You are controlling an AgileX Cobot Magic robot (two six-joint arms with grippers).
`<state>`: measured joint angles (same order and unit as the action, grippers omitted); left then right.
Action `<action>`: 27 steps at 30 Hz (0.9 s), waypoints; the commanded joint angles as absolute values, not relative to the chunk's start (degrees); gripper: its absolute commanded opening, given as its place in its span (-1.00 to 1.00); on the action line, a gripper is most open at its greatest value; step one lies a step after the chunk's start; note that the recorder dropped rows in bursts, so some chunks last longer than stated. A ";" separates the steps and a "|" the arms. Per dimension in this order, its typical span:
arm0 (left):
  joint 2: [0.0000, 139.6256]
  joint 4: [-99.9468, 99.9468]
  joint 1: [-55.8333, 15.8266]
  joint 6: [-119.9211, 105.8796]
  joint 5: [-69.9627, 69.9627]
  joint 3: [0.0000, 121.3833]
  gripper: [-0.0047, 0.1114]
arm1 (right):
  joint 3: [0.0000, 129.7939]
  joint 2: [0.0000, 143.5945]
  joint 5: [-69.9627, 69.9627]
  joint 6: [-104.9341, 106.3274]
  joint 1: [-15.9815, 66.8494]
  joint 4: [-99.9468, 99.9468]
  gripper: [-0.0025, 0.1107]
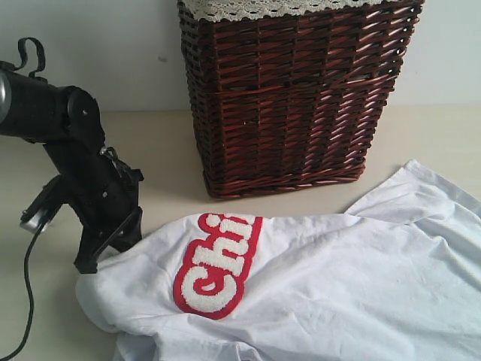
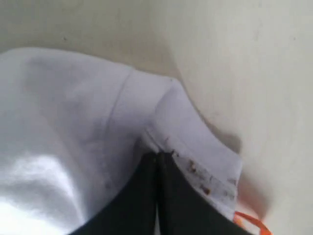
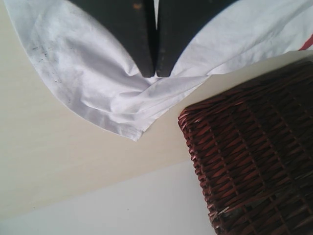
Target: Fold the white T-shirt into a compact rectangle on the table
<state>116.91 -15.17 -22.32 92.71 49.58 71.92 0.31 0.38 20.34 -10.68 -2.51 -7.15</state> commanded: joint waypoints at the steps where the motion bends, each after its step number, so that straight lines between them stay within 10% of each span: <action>1: 112.58 -10.32 -23.59 91.15 44.15 72.18 -0.92 | 0.00 0.00 20.06 -10.64 -2.69 -7.44 -0.96; 13: 103.89 10.06 -26.95 99.60 44.76 72.18 -0.92 | 0.00 0.00 20.06 -10.64 -2.69 -7.44 -0.96; 19: 102.58 6.05 -26.95 111.28 69.92 72.18 -0.92 | 0.00 0.00 20.06 -10.64 -2.69 -7.44 -0.96; 27: 101.37 -10.35 -26.95 114.38 69.96 70.52 -0.92 | 0.00 0.00 19.93 -10.64 -2.69 -7.44 -0.96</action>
